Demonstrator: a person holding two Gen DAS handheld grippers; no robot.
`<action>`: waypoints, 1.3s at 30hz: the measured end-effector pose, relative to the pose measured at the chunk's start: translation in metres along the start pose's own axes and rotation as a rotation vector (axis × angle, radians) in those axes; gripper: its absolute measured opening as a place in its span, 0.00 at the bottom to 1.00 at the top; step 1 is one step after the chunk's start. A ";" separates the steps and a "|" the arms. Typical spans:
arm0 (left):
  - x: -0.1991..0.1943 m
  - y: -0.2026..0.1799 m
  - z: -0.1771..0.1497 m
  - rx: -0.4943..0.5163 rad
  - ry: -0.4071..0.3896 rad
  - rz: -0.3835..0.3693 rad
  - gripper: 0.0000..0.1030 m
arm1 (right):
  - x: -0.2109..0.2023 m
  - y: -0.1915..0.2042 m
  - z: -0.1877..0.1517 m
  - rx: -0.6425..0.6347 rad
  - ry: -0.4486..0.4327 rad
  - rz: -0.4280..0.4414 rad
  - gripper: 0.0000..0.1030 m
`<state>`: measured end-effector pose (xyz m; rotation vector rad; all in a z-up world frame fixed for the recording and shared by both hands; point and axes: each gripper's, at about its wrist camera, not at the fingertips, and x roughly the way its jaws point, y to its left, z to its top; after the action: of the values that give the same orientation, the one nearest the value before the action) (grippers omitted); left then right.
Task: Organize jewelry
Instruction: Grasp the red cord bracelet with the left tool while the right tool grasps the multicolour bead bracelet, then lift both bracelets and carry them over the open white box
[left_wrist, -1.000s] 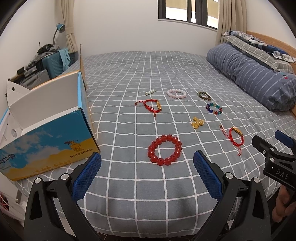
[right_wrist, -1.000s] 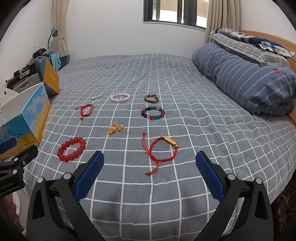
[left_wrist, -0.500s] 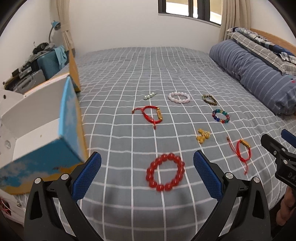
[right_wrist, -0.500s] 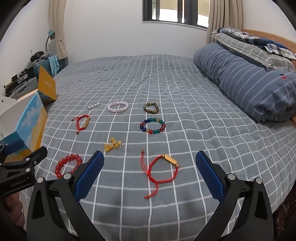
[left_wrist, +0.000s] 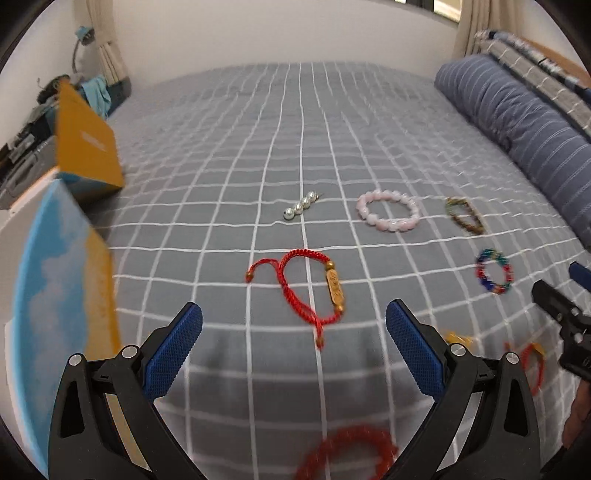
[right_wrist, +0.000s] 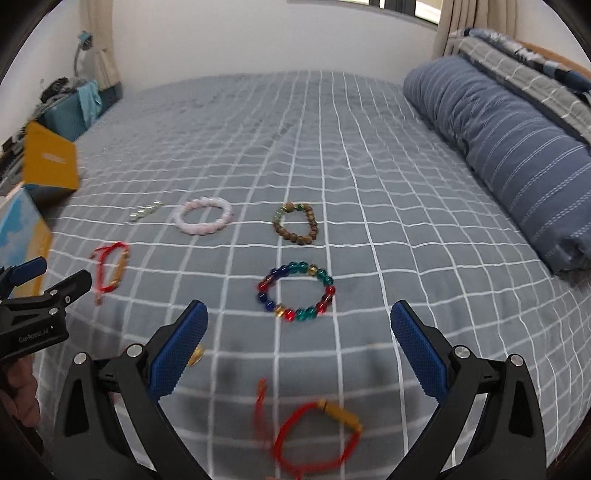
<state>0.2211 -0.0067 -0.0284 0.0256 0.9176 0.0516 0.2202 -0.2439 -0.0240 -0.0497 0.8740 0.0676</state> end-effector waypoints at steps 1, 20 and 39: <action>0.011 0.000 0.004 -0.001 0.015 -0.001 0.94 | 0.007 -0.002 0.002 0.003 0.011 0.000 0.93; 0.071 -0.008 0.022 0.055 0.102 -0.081 0.58 | 0.081 -0.014 0.010 0.056 0.186 0.046 0.41; 0.036 -0.004 0.025 0.054 0.091 -0.138 0.08 | 0.051 -0.018 0.017 0.090 0.138 0.068 0.09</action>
<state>0.2632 -0.0092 -0.0415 0.0101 1.0099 -0.1008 0.2671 -0.2585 -0.0521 0.0598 1.0159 0.0891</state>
